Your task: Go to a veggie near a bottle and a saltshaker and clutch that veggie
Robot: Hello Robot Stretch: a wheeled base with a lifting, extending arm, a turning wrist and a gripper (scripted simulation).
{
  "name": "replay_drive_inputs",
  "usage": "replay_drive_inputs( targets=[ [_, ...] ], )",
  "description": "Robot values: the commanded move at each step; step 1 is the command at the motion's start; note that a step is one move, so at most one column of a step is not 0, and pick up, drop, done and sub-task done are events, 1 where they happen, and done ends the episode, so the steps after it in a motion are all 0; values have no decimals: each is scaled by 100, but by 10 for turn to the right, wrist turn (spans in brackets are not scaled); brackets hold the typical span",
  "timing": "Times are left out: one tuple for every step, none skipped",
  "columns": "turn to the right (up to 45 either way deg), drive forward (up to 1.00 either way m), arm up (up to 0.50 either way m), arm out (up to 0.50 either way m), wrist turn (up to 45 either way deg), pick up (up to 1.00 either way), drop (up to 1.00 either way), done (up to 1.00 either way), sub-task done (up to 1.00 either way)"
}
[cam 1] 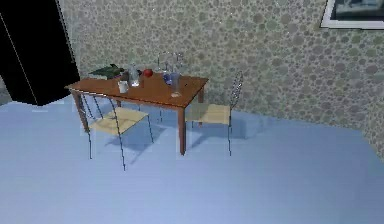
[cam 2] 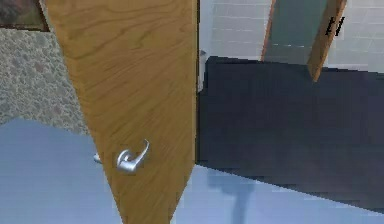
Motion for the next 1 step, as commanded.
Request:
replay_drive_inputs(
  targets=[
    [0,100,0,0,0,0,0,0,0]
  ],
)
